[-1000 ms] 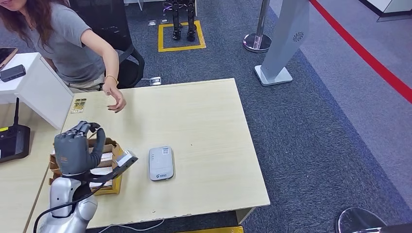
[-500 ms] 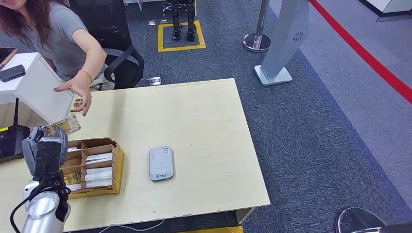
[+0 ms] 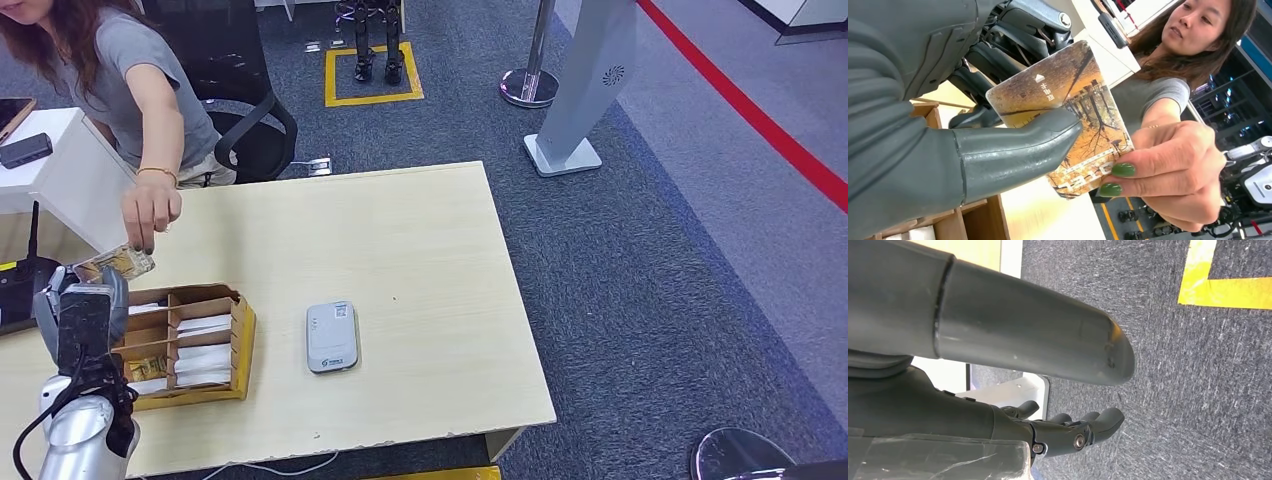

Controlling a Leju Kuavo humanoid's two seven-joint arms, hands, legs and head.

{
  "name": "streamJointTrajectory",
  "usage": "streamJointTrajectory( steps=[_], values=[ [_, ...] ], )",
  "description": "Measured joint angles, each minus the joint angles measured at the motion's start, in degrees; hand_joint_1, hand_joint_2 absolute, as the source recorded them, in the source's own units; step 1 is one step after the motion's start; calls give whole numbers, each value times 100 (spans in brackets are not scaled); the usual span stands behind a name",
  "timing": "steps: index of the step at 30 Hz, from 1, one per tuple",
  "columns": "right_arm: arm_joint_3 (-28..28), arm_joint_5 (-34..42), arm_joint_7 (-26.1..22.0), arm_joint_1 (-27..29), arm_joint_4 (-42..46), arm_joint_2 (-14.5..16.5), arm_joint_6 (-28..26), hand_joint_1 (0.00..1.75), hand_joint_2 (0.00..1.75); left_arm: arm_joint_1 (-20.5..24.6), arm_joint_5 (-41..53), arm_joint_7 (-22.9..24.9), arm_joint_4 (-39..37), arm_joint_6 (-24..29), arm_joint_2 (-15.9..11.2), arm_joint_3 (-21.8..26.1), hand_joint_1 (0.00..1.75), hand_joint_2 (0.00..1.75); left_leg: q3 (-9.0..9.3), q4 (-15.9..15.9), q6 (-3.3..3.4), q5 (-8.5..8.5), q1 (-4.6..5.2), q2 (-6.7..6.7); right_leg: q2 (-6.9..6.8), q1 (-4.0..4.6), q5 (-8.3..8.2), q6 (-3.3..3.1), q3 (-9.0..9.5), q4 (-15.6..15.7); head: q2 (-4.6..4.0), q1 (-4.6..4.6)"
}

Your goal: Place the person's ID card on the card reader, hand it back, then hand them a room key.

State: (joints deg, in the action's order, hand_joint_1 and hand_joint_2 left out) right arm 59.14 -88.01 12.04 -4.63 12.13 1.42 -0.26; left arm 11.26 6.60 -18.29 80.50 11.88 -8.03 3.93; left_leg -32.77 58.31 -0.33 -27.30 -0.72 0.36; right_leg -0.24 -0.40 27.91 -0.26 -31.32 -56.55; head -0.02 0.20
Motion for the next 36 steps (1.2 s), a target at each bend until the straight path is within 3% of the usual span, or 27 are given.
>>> streamJointTrajectory(
  steps=[1, 2, 36],
  values=[
    [0, -2, -1, 0, 0, 0, 0, 0, 0, 0, 4, 0, 0, 8, 1, 2, 1, 175, 0, 0, 0, 0, 0, 0, 0, 0, 0, 0, 0, 0, 0, 0],
    [0, -4, -1, 0, 0, 0, 0, 0, 0, 0, 6, 0, 0, 19, 1, 3, 0, 175, 0, 0, 0, 0, 0, 0, 0, 0, 0, 0, 0, 0, 0, -1],
    [0, 34, -2, 2, 0, 0, -9, 0, 0, -300, -113, -131, 423, -100, 143, 46, 0, 175, 1, 0, 0, 0, 0, 0, 0, 0, 0, 0, 0, 0, -1, -2]
  ],
)
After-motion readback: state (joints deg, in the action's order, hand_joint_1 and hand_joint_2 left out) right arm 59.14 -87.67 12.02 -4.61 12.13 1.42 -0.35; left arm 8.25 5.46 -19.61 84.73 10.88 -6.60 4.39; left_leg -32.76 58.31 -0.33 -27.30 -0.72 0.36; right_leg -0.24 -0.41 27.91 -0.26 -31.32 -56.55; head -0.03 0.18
